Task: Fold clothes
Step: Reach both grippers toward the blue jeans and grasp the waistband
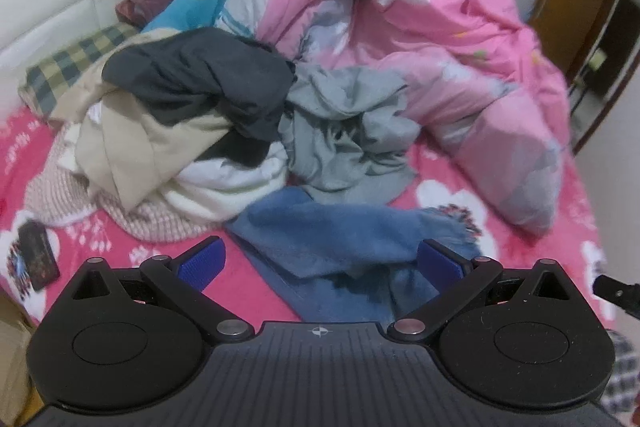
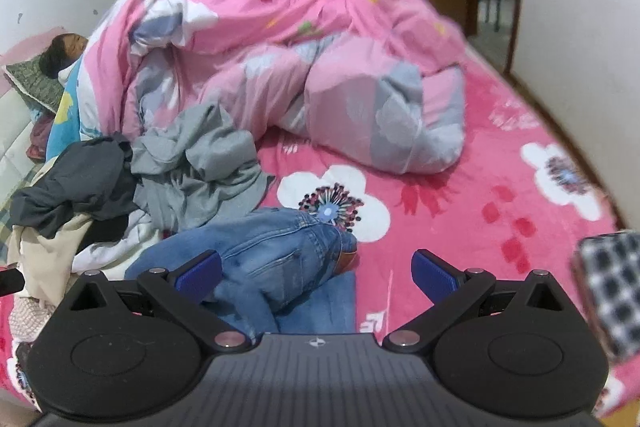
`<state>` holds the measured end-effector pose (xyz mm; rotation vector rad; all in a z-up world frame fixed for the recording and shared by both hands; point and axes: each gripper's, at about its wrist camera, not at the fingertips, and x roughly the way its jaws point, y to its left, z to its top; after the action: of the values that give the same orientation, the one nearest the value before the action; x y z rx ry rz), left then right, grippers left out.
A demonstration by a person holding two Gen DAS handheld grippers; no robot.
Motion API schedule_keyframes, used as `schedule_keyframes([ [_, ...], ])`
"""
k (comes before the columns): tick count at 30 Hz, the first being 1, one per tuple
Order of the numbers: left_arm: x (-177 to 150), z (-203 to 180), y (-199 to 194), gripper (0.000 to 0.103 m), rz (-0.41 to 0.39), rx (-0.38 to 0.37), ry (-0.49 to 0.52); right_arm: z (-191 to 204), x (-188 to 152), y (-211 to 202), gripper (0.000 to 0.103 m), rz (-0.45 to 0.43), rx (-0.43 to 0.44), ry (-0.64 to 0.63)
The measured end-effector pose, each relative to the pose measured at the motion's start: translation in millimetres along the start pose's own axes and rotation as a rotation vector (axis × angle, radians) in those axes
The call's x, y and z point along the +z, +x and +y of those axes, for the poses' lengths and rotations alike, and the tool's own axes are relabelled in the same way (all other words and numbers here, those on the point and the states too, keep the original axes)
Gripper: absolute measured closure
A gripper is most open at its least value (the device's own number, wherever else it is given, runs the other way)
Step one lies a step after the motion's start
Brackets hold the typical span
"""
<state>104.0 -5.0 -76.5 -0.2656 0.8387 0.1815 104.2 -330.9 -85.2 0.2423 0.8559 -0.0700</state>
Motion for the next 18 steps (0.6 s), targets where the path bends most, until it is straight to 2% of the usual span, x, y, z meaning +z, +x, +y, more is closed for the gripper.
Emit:
schedule_keyframes([
  [5, 1, -40, 65, 0.000, -0.017, -0.014, 0.138, -42, 11, 98, 0.000, 0.060, 0.057, 0.049],
  [10, -5, -73, 153, 0.003, -0.026, -0.098, 0.304, -74, 3, 195, 0.001, 0.096, 0.121, 0.248],
  [12, -8, -79, 185, 0.004, 0.002, -0.130, 0.368, -86, -1, 234, 0.002, 0.110, 0.147, 0.333],
  [14, -14, -90, 218, 0.012, 0.042, -0.162, 0.444, -99, -4, 272, 0.002, 0.125, 0.174, 0.417],
  [16, -23, -95, 242, 0.018, 0.095, -0.162, 0.494, -110, -13, 305, 0.002, 0.172, 0.166, 0.507],
  [18, -35, -96, 256, 0.023, 0.129, -0.153, 0.492, -116, -25, 327, 0.002, 0.235, 0.180, 0.578],
])
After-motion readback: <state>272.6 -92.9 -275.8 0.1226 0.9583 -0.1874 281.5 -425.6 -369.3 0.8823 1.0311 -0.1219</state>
